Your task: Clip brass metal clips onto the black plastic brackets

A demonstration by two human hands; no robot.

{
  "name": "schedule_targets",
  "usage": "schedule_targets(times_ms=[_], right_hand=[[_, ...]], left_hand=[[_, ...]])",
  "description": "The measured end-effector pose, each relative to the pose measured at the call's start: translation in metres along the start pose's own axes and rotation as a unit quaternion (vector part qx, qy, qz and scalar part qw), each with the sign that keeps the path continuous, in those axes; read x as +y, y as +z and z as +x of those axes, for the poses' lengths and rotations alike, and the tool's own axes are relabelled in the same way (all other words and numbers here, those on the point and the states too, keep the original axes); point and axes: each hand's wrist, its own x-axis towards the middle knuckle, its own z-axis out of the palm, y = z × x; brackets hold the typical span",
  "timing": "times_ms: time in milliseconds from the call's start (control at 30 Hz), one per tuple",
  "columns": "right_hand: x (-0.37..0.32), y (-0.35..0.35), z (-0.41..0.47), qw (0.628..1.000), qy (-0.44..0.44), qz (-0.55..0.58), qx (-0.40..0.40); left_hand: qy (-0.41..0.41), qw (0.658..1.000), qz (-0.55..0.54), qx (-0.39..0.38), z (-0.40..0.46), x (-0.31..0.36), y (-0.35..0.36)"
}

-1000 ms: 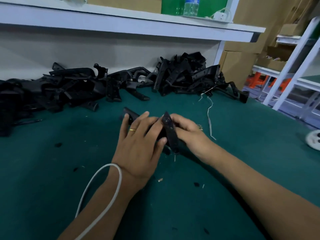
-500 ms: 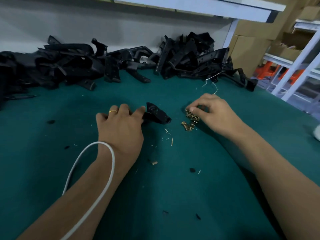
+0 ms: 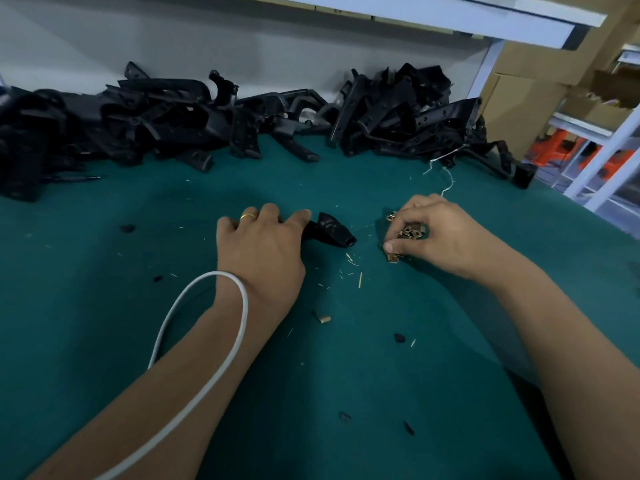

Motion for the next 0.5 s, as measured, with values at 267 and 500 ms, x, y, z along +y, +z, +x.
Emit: schedule_targets(times_ms=[267, 500], right_hand=[[-0.004, 0.007, -0.001, 0.999, 0.013, 0.028, -0.011], [-0.022, 0.027, 0.002, 0.955, -0.038, 0.286, 0.067]], left_hand=[[0.000, 1.000, -0.007, 0.005, 0.001, -0.001, 0.001], [0.000, 1.000, -0.002, 0.009, 0.001, -0.001, 0.003]])
